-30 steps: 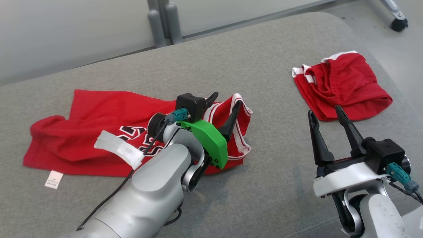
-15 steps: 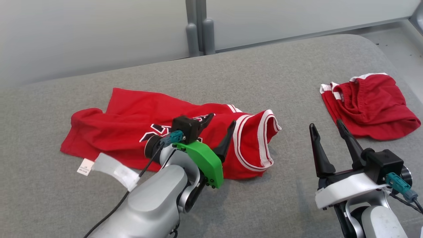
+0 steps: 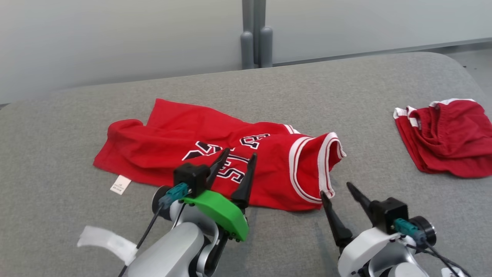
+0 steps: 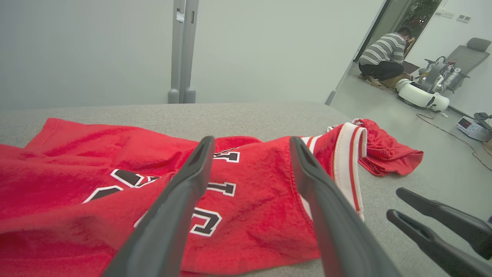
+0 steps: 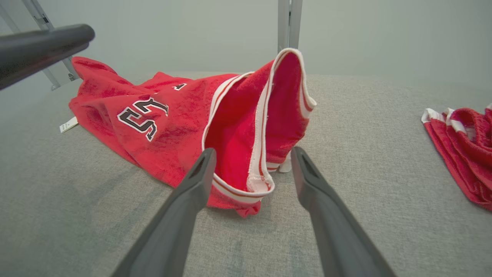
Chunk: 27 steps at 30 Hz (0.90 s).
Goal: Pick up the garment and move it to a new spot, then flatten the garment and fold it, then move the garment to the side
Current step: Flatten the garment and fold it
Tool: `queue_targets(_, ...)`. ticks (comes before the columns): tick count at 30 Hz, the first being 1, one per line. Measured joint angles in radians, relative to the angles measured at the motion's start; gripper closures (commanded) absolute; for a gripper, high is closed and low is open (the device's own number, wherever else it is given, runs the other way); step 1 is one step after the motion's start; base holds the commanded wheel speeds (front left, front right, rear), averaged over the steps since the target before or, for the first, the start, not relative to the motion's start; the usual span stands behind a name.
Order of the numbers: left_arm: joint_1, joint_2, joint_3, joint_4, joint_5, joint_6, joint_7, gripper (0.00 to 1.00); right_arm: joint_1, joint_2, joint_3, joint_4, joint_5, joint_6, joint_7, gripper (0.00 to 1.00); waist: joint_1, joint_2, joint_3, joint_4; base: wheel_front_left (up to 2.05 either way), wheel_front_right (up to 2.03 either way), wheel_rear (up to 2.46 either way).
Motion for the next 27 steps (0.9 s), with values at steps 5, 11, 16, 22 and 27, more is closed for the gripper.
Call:
queue_targets(5, 0.087, 0.048, 0.071, -0.131, 0.054, 0.036, 0.000, 0.00, -0.004, -0.016, 0.031, 0.103, -0.030, 0.000, 0.010, 0.00, 0.0000, 0.0000, -0.002, 0.041, 0.00, 0.00, 0.00)
queue_targets(11, 0.193, 0.119, 0.166, -0.249, 0.102, 0.083, -0.001, 0.00, -0.032, -0.037, 0.003, 0.198, -0.053, 0.000, -0.008, 0.00, 0.0000, 0.0000, -0.007, 0.092, 0.00, 0.00, 0.00)
queue_targets(16, 0.281, 0.148, 0.254, -0.329, 0.124, 0.114, -0.002, 0.00, -0.052, -0.041, -0.001, 0.258, -0.055, 0.000, -0.021, 0.00, 0.0000, 0.0000, -0.012, 0.129, 0.00, 0.00, 0.00)
queue_targets(22, 0.363, 0.159, 0.342, -0.387, 0.145, 0.137, -0.001, 0.00, -0.092, -0.049, 0.036, 0.296, -0.049, 0.000, -0.040, 0.28, 0.0000, 0.0000, -0.017, 0.156, 0.00, 0.00, 0.00)
queue_targets(27, 0.404, 0.159, 0.387, -0.405, 0.160, 0.137, -0.001, 0.00, -0.137, -0.067, 0.074, 0.319, -0.045, 0.000, -0.044, 1.00, 0.0000, 0.0000, -0.018, 0.155, 0.00, 0.00, 0.00)
